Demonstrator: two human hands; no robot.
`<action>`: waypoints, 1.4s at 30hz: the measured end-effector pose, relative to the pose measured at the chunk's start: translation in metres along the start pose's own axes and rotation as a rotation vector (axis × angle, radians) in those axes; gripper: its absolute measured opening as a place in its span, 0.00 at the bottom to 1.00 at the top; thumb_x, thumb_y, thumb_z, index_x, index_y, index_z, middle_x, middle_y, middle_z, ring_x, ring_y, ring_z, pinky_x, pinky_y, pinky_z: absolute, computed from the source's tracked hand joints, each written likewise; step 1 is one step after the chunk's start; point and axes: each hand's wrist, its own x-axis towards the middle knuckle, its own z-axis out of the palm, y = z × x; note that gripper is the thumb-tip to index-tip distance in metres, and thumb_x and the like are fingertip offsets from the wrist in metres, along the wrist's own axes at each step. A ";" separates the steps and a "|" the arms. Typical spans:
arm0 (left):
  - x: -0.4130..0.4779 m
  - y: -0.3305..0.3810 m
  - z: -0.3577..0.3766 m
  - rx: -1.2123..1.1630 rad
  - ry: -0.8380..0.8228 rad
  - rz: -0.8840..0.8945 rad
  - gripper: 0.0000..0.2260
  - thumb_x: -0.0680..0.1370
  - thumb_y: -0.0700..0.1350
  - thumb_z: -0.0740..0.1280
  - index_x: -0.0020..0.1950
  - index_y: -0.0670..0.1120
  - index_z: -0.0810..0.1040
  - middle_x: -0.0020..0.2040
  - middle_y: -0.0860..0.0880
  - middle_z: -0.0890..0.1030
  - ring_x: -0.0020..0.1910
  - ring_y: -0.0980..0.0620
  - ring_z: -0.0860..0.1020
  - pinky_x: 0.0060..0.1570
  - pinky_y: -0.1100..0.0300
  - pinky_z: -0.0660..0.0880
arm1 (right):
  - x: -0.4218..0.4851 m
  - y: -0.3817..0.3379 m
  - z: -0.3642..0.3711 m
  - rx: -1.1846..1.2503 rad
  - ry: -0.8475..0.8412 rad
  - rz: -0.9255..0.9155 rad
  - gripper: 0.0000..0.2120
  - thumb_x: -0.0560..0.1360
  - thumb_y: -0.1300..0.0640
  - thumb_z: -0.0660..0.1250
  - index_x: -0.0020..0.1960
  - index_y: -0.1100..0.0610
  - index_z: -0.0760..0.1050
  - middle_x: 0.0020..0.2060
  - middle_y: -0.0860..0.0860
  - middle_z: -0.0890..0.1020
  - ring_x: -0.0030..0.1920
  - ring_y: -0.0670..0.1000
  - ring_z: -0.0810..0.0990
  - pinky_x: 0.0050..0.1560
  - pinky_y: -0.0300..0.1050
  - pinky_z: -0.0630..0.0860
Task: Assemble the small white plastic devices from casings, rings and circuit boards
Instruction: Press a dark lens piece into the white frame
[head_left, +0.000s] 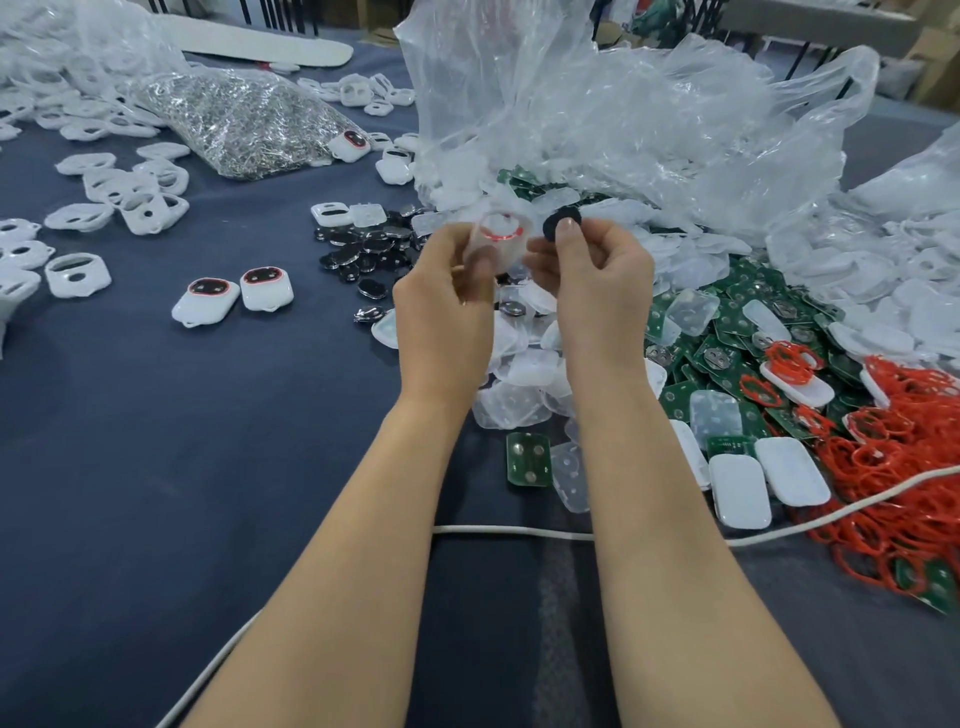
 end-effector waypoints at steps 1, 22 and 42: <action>0.002 -0.001 0.000 -0.077 -0.016 -0.100 0.04 0.80 0.37 0.63 0.50 0.45 0.75 0.41 0.52 0.81 0.38 0.58 0.81 0.43 0.63 0.77 | 0.001 0.001 -0.001 -0.048 0.001 -0.025 0.07 0.80 0.62 0.61 0.54 0.64 0.75 0.35 0.52 0.82 0.32 0.44 0.81 0.39 0.38 0.79; 0.007 0.001 -0.001 -0.400 -0.113 -0.417 0.11 0.80 0.32 0.57 0.59 0.43 0.72 0.45 0.45 0.82 0.36 0.55 0.83 0.43 0.62 0.80 | -0.004 0.000 0.002 -0.283 -0.048 -0.224 0.03 0.77 0.62 0.65 0.48 0.55 0.73 0.43 0.52 0.82 0.47 0.52 0.82 0.53 0.52 0.78; 0.003 0.005 -0.002 -0.337 -0.144 -0.340 0.10 0.79 0.35 0.60 0.58 0.42 0.74 0.46 0.39 0.83 0.44 0.47 0.84 0.53 0.46 0.80 | -0.008 0.000 0.008 -0.378 -0.091 -0.275 0.03 0.75 0.61 0.68 0.49 0.58 0.79 0.46 0.54 0.82 0.43 0.49 0.78 0.48 0.41 0.76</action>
